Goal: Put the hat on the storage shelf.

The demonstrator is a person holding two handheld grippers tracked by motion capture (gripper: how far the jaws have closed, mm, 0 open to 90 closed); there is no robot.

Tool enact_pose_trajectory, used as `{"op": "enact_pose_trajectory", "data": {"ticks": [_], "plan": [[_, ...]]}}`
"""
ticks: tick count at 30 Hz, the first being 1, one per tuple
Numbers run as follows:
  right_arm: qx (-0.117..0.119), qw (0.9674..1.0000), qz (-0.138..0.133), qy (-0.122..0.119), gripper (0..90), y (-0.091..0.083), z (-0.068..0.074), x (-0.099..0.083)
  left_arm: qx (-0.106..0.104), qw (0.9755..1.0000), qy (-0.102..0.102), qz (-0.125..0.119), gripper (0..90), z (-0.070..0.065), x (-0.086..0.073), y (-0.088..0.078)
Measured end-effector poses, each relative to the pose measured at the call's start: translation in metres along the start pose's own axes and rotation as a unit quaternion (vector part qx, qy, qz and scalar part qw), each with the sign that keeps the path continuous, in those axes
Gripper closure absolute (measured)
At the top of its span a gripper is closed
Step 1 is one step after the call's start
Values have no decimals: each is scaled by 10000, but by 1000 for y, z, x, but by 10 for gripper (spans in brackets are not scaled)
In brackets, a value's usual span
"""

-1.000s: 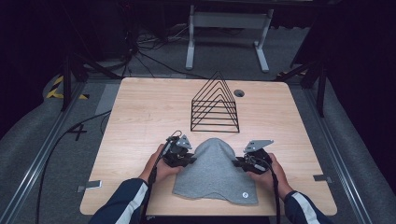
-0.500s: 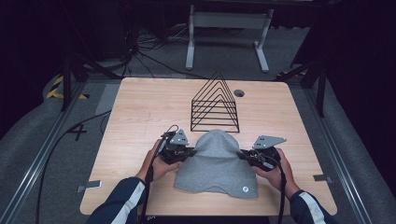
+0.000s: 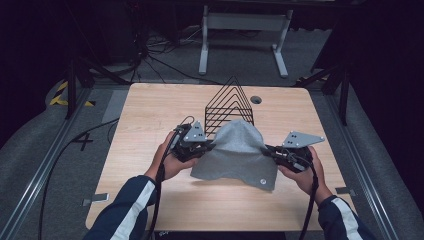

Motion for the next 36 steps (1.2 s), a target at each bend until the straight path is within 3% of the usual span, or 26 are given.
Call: {"op": "enact_pose_trajectory", "data": {"ticks": [10, 18, 20, 25, 31, 32, 36], "plan": [[-313, 9992, -130, -220, 844, -18, -27, 41, 178, 9993, 130, -294, 855, 10, 43, -20], [-567, 9969, -391, -390, 843, -39, -47, 81, 387, 9961, 255, -756, 855, 16, 85, -49], [-596, 9965, -424, -412, 844, -41, -50, 87, 404, 9957, 285, -780, 855, 18, 89, -51], [-801, 9940, -564, -480, 844, -51, -67, 112, 534, 9941, 362, -873, 855, 26, 117, -63], [-977, 9915, -719, -463, 844, -54, -87, 136, 691, 9916, 372, -1027, 856, 38, 141, -69], [-1008, 9912, -717, -464, 844, -53, -91, 138, 699, 9915, 259, -1068, 855, 41, 144, -69], [-1099, 9905, -691, -461, 844, -47, -105, 149, 762, 9903, 182, -1147, 856, 50, 152, -68]]}}
Point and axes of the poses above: each handheld gripper's, and its own axes: y roughly forward along the jaws, x roughly out of its top, z roughly to its left, the point moved 4 cm from there along y, roughly forward along the jaws, and after that the axes turned 12 degrees about -y, right-handed, at the moved point
